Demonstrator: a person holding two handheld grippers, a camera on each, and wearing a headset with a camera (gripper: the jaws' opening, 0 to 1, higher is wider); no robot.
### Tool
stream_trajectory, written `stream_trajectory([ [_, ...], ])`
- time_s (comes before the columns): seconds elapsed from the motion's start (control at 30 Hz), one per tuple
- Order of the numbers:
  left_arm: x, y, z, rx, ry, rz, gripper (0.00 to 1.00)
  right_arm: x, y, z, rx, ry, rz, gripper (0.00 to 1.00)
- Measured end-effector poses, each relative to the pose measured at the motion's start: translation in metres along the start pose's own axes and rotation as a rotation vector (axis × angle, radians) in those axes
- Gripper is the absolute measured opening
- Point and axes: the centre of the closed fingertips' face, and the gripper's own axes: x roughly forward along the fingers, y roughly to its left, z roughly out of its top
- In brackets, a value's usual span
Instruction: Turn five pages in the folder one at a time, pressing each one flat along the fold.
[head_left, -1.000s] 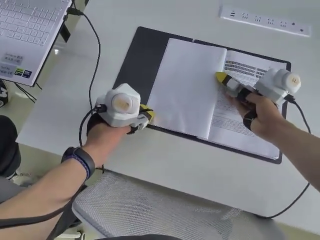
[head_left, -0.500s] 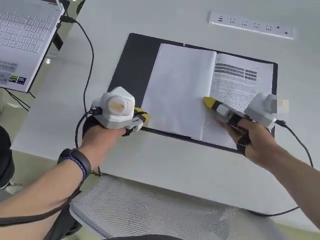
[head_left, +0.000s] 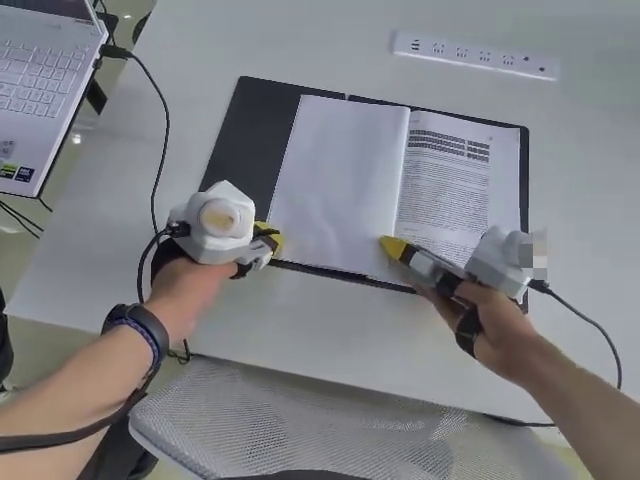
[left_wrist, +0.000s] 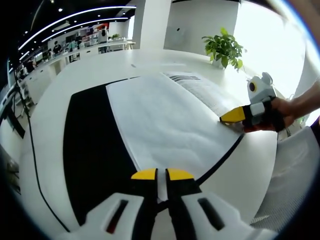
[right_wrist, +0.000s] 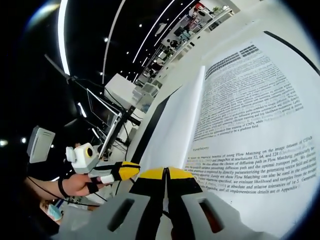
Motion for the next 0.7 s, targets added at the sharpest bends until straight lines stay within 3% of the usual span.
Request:
stream_trajectory([
  [0.23, -0.001, -0.002, 0.0, 0.015, 0.001, -0.005, 0.07, -0.006, 0.004, -0.012, -0.017, 0.026, 0.005, 0.0],
  [0.7, -0.001, -0.004, 0.0, 0.034, 0.011, -0.011, 0.09, -0.009, -0.008, -0.02, -0.04, 0.071, -0.002, 0.0],
])
